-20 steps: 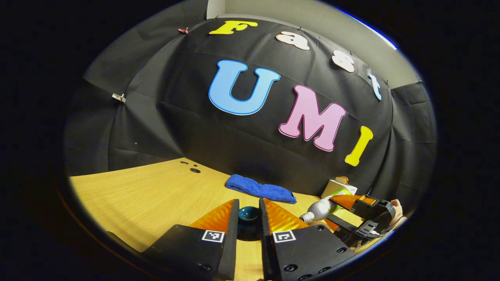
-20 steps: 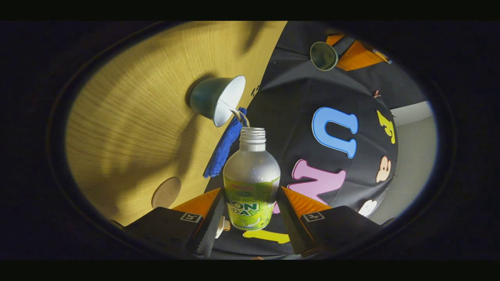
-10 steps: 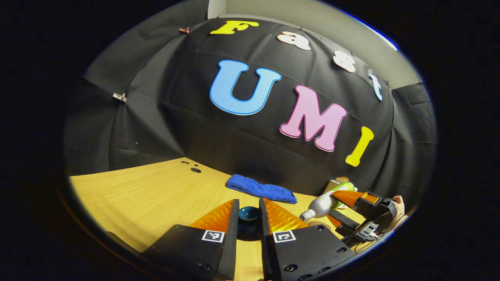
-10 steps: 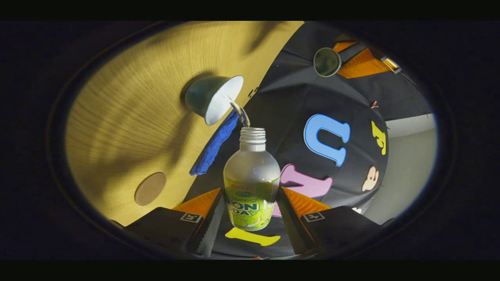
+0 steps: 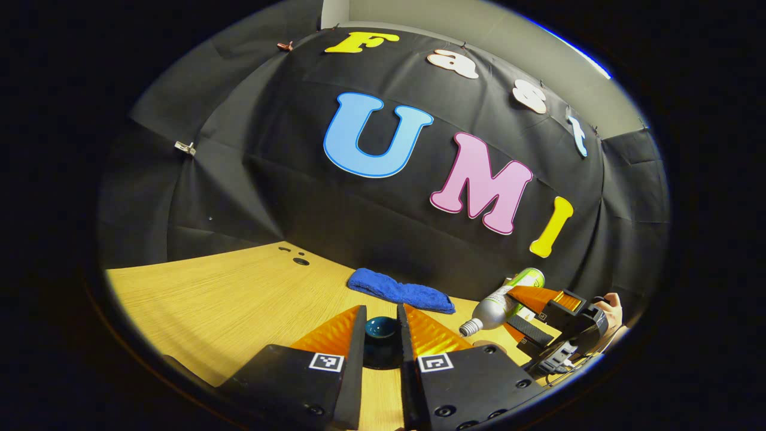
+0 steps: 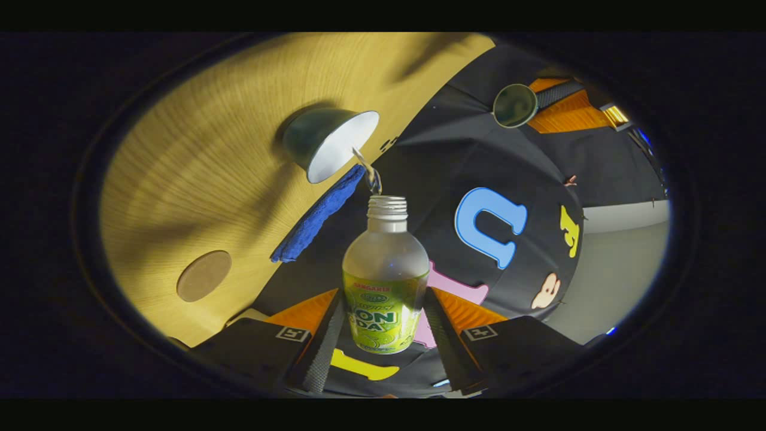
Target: Open the teacup lid with one hand, grasp the water bottle and pour water into the teacup with the other hand; after pouring, place the water bottle on the coaster and then close the teacup lid.
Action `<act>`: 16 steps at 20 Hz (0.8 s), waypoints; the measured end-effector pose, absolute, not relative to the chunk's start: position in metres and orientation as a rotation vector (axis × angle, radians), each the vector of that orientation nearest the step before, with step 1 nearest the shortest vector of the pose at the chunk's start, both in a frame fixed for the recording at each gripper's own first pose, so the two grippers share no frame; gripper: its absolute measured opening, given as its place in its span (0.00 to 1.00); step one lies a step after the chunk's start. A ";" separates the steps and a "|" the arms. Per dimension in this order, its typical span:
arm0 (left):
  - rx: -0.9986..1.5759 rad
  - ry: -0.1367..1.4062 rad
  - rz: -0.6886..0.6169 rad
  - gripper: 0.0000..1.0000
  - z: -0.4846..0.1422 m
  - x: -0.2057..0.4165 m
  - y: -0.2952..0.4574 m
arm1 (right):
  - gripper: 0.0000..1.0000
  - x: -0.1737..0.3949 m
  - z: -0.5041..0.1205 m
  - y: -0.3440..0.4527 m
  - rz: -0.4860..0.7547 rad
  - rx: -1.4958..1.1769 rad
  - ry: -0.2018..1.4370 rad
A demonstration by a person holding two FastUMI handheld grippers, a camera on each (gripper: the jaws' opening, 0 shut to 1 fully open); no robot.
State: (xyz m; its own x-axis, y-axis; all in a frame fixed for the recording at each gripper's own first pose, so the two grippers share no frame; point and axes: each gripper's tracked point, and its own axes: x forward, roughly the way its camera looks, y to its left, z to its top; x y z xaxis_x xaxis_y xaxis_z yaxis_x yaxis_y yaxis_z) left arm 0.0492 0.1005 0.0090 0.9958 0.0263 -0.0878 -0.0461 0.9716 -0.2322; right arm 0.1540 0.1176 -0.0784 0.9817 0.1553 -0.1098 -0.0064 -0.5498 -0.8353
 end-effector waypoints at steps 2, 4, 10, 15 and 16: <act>-0.236 0.084 0.038 0.31 0.008 0.049 0.101 | 0.77 0.155 -0.078 0.117 0.220 -2.164 -0.107; -0.236 0.084 0.038 0.31 0.009 0.049 0.102 | 0.77 0.154 -0.076 0.121 0.225 -2.187 -0.121; -0.236 0.084 0.039 0.31 0.009 0.049 0.102 | 0.77 0.157 -0.072 0.125 0.235 -2.255 -0.186; -0.237 0.084 0.039 0.30 0.010 0.049 0.102 | 0.77 0.160 -0.069 0.126 0.230 -2.283 -0.214; -0.237 0.084 0.039 0.30 0.010 0.049 0.102 | 0.77 0.159 -0.069 0.126 0.229 -2.286 -0.218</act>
State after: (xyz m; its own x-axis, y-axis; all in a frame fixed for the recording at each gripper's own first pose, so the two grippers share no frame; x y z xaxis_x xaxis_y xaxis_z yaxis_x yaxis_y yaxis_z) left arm 0.0492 0.1018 0.0100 0.9957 0.0289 -0.0879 -0.0487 0.9714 -0.2325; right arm 0.1591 0.1261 -0.0686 0.9687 0.2298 -0.0942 0.0831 -0.6574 -0.7489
